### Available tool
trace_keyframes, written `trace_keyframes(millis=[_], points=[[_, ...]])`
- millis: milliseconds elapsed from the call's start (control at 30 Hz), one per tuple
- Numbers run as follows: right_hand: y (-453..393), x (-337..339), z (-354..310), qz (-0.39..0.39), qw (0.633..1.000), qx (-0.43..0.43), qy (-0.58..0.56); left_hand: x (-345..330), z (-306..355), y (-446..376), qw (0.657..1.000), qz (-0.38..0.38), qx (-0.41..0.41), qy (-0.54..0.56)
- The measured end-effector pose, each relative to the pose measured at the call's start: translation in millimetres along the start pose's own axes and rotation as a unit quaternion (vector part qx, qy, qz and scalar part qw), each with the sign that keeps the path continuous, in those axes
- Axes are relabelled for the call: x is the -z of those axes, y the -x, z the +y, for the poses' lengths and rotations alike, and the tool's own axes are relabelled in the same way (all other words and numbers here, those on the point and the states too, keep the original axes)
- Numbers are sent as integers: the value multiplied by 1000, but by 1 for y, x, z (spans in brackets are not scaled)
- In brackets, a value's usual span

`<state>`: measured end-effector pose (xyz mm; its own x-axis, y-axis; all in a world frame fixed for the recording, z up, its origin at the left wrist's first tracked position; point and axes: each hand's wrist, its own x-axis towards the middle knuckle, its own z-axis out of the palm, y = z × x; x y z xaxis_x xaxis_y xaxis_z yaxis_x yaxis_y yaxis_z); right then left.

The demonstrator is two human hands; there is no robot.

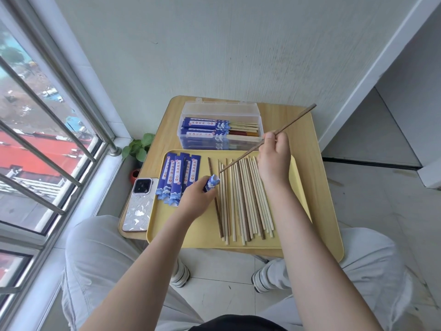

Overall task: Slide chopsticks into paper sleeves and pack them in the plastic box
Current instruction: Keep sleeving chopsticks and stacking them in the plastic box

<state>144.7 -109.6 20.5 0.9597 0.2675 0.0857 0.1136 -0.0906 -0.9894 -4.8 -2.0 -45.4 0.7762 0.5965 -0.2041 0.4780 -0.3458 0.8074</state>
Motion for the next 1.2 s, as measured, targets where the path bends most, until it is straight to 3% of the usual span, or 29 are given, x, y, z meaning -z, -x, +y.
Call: trace_keyframes(millis=[467,567,633,700,900,1033,1200], points=[[2,-3,11,-31,999,-34,24,-1,1,-1,1000,0,-9,16],[10,-3,5,-151,984,-63,68,-1,6,-1,999,-6,-18,38],[18,0,-1,-286,940,-84,168,0,10,-2,999,-11,-24,43],[24,1,-5,-358,900,-114,223,0,12,-2,999,-10,-25,19],[23,-6,7,-215,956,-78,182,0,1,-3,1000,7,13,-18],[26,-13,12,-231,956,-56,170,-1,-5,-3,999,17,28,-17],[25,-18,18,-212,923,-70,313,1,-9,-2,994,36,98,29]])
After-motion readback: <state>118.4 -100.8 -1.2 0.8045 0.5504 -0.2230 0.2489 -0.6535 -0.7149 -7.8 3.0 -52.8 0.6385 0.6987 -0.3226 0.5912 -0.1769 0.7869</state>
